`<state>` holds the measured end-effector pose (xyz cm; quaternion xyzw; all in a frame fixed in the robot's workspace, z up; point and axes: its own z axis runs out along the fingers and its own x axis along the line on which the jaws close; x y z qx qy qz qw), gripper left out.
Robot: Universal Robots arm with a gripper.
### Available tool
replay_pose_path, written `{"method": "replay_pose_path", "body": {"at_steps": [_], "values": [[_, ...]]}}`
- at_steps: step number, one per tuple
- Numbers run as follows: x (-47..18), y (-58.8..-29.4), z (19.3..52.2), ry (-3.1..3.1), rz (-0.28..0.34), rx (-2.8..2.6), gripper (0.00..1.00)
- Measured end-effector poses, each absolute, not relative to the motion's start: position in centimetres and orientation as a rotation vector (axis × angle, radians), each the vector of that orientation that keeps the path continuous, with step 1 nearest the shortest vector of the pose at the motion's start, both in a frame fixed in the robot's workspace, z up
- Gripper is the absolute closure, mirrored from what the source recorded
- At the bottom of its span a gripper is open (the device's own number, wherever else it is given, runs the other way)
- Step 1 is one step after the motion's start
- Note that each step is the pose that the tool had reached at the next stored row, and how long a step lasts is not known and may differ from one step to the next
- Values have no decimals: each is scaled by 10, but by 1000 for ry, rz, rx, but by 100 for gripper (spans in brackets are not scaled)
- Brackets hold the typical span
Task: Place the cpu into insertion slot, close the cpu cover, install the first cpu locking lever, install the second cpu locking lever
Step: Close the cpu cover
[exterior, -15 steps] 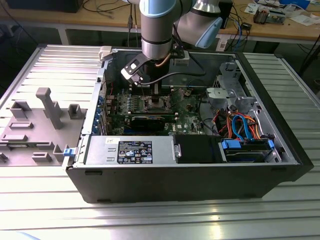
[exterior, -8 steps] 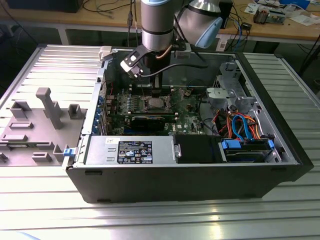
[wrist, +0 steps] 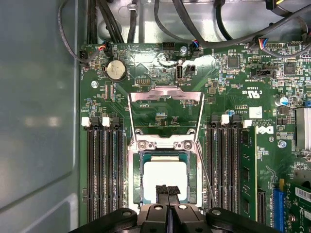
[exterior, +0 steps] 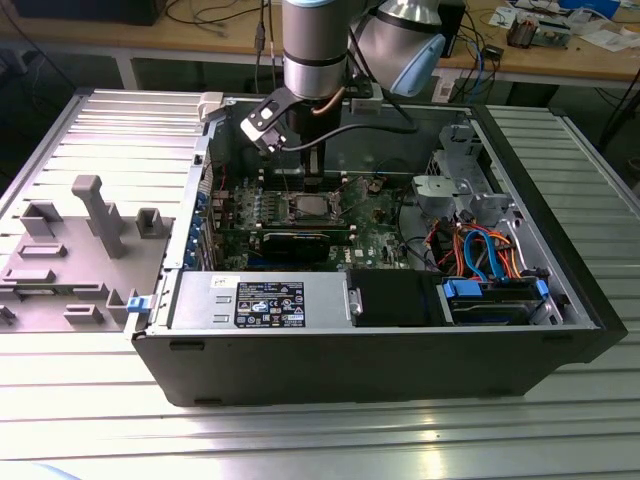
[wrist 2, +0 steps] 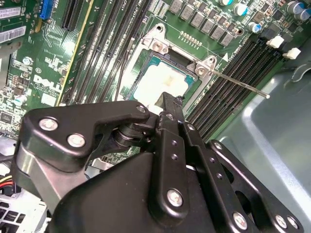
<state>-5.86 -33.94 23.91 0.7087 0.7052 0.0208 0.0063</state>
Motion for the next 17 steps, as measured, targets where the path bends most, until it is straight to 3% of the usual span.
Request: {"method": "replay_pose_path", "body": {"at_steps": [17], "values": [[-57, -339, 242, 2212, 54, 2223, 89]]}}
